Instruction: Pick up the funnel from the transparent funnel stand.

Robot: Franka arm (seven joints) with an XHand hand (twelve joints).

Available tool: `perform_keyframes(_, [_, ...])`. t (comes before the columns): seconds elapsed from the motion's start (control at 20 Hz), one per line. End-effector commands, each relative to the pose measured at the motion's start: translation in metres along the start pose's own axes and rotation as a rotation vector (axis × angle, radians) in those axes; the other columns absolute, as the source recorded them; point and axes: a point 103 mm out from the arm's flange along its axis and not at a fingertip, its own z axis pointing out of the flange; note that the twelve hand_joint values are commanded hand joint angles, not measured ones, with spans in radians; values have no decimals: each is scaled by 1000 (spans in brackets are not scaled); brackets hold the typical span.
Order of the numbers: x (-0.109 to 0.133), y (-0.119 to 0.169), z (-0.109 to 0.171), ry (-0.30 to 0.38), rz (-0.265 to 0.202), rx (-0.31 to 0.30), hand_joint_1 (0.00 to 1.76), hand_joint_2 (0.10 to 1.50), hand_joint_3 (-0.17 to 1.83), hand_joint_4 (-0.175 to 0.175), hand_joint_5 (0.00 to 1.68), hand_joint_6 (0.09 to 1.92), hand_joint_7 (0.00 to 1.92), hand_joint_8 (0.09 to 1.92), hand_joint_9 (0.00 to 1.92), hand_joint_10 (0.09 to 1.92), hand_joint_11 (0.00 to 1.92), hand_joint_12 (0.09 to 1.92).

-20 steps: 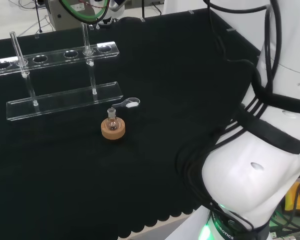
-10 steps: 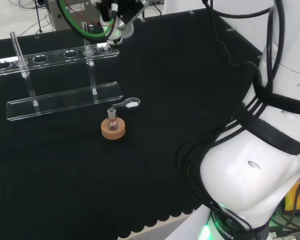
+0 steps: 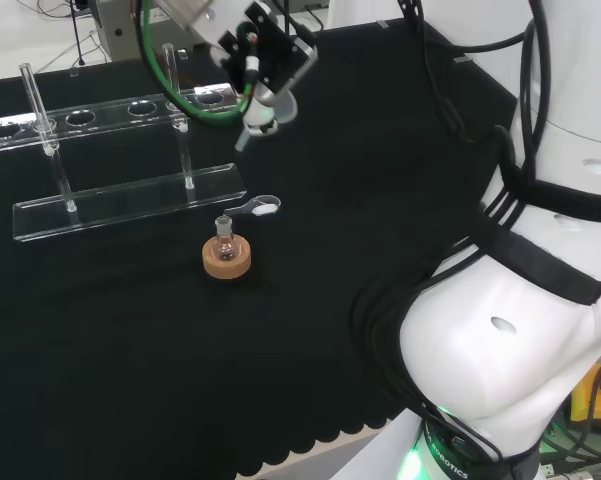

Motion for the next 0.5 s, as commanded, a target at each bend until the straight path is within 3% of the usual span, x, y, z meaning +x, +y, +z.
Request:
perform_keyframes(0.05, [2, 5, 16, -15, 9, 34, 1161, 545, 1201, -32, 481, 356, 532, 608, 862, 417, 646, 1237])
perform_keyframes(0.5, [8, 6, 16, -29, 8, 45, 1161, 547, 1201, -29, 483, 374, 542, 593, 867, 412, 647, 1235])
